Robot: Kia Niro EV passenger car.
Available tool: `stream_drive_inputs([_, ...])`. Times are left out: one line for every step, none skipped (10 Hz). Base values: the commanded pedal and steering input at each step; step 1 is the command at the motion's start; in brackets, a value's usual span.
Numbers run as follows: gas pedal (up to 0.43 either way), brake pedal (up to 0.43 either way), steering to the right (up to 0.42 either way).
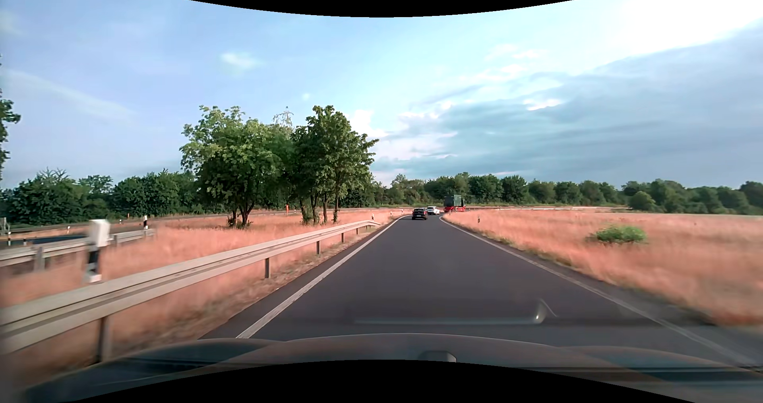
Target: Follow the waypoints while adhering to traffic rules and regulations
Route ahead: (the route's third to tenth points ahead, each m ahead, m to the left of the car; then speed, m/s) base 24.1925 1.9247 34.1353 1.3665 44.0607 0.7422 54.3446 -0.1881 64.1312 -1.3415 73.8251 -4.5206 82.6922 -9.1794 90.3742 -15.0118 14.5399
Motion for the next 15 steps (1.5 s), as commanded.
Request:
stream_drive_inputs([0.0, 0.0, -0.002])
stream_drive_inputs([0.0, 0.0, -0.002])
stream_drive_inputs([0.0, 0.0, -0.002])
stream_drive_inputs([0.0, 0.0, -0.003])
stream_drive_inputs([0.0, 0.0, -0.002])
stream_drive_inputs([0.0, 0.0, -0.002])
stream_drive_inputs([0.0, 0.0, -0.003])
stream_drive_inputs([0.0, 0.0, -0.002])
stream_drive_inputs([0.0, 0.0, -0.002])
stream_drive_inputs([0.0, 0.0, -0.002])
stream_drive_inputs([0.0, 0.0, -0.002])
stream_drive_inputs([0.0, 0.0, -0.002])
stream_drive_inputs([0.0, 0.0, -0.002])
stream_drive_inputs([0.0, 0.0, -0.002])
stream_drive_inputs([0.0, 0.0, -0.002])
